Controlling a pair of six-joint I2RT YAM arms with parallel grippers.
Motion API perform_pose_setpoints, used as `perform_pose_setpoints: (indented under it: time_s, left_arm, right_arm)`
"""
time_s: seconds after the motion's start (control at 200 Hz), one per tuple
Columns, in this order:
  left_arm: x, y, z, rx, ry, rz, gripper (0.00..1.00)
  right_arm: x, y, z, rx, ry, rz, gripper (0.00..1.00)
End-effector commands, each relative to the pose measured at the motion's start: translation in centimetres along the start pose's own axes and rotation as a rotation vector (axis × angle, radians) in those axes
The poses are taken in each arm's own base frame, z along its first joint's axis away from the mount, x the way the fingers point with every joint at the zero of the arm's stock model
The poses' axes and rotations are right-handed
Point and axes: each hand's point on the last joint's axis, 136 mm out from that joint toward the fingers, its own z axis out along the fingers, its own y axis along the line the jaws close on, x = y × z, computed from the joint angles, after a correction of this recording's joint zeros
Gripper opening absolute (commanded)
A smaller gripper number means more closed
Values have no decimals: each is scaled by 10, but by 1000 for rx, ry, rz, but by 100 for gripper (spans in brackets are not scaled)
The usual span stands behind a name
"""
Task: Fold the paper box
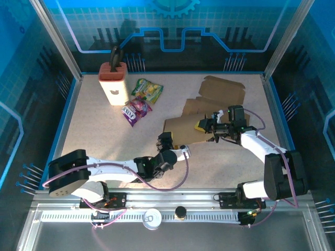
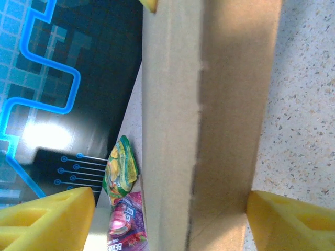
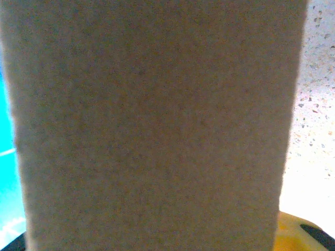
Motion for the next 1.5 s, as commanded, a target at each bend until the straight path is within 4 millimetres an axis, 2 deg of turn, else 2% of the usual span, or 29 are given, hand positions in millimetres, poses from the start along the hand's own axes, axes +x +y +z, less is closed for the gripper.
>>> perform_pose_setpoints:
  time_s: [0.0,0.11,0.39,0.635,0.765,0.845,0.88,0.935,1.025,1.095,1.285,1.326,1.376,1.491]
  left_arm:
    - [-12,12,6,-59,-27,-38,71]
    - [-12,9,8,-52,-18,-23,59]
    - [-13,10,-3,40,-23,-66,43]
    - [-12,7,-20,177,-8,-100,38]
    - [-6,4,-30,267,43,-157,38]
    - [-2,0,-36,323,81,-202,37]
    - [1,-1,-38,338,99,-222,36]
    - [3,-6,-39,364,113,-242,32]
    - [5,-12,-39,381,122,-250,30]
    - [5,-14,-37,379,124,-247,40]
    - [2,-5,-33,304,91,-251,58]
    - [1,0,-32,272,73,-249,60]
    - [-1,8,-29,213,45,-241,72]
    - [-5,29,-23,84,-7,-226,80]
  right_arm:
    - [23,8,-2,-46,115,59,32]
    - [22,5,-2,-65,116,84,32]
    - [19,6,-2,-92,120,113,35]
    - [13,8,-5,-111,103,120,48]
    - [3,12,-20,-139,29,108,60]
    - [-3,15,-33,-154,-29,90,62]
    - [-4,17,-36,-147,-48,77,61]
    - [-5,17,-37,-129,-58,68,51]
    - [-4,18,-27,-139,-40,91,41]
    - [-5,16,-21,-160,-28,116,36]
    - [-4,4,-17,-139,-32,141,32]
    - [-4,4,-17,-138,-32,144,32]
    - [-3,3,-17,-131,-30,148,32]
    - [0,4,-18,-108,-13,147,31]
